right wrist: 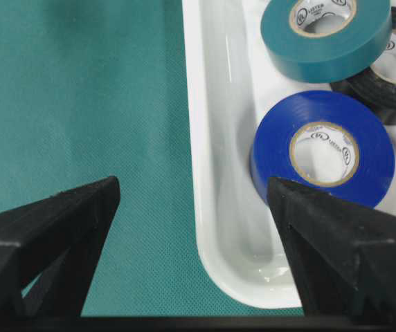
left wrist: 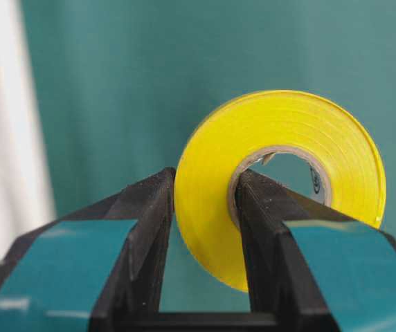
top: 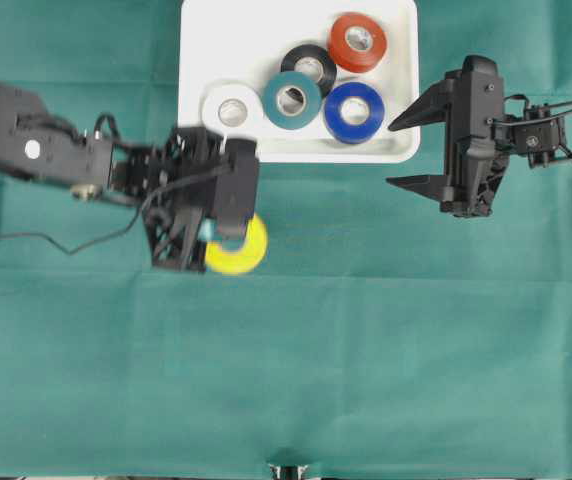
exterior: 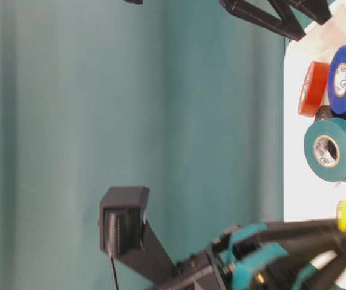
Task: Put the tape alternately from left to right into the white case.
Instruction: 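Carry the yellow roll into the tray's upper left corner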
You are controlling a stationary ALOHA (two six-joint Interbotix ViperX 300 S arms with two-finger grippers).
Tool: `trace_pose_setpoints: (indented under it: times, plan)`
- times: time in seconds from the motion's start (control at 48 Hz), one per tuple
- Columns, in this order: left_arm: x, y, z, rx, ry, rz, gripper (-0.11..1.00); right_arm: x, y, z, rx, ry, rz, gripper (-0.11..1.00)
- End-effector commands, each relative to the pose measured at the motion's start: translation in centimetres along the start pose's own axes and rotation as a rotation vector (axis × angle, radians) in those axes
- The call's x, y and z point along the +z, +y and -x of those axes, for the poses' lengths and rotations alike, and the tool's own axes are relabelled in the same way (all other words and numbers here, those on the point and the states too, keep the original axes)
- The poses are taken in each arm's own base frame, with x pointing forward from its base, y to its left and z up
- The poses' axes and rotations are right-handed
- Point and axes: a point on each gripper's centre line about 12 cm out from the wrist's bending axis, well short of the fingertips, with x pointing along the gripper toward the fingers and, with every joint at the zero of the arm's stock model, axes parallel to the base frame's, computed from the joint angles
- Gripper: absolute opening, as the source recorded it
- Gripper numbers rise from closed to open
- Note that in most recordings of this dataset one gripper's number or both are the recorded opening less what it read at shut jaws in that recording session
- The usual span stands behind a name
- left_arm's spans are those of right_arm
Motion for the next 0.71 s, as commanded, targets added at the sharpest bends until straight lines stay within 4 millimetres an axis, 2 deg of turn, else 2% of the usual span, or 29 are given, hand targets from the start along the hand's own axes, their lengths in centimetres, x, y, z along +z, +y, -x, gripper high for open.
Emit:
trace_pose_setpoints:
  times: [0.0, 0.25, 0.458, 0.687]
  plan:
    - [1.7, 2.2, 1.4, 0.041, -0.062, 0.008, 0.25, 0.6, 0.2, 0.3, 0.009, -0.029, 0.004, 0.81]
    - [1.6, 7.0, 2.0, 0.127, -0.068, 0.031, 0.25, 0.7, 0.2, 0.3, 0.010, -0.030, 0.004, 0.80]
    - [0.4, 11.1, 2.4, 0.198, -0.055, 0.067, 0.25, 0.7, 0.2, 0.3, 0.009, -0.030, 0.003, 0.80]
    - [-0.7, 14.6, 2.8, 0.267, -0.064, 0.083, 0.25, 0.7, 0.2, 0.3, 0.011, -0.031, 0.004, 0.80]
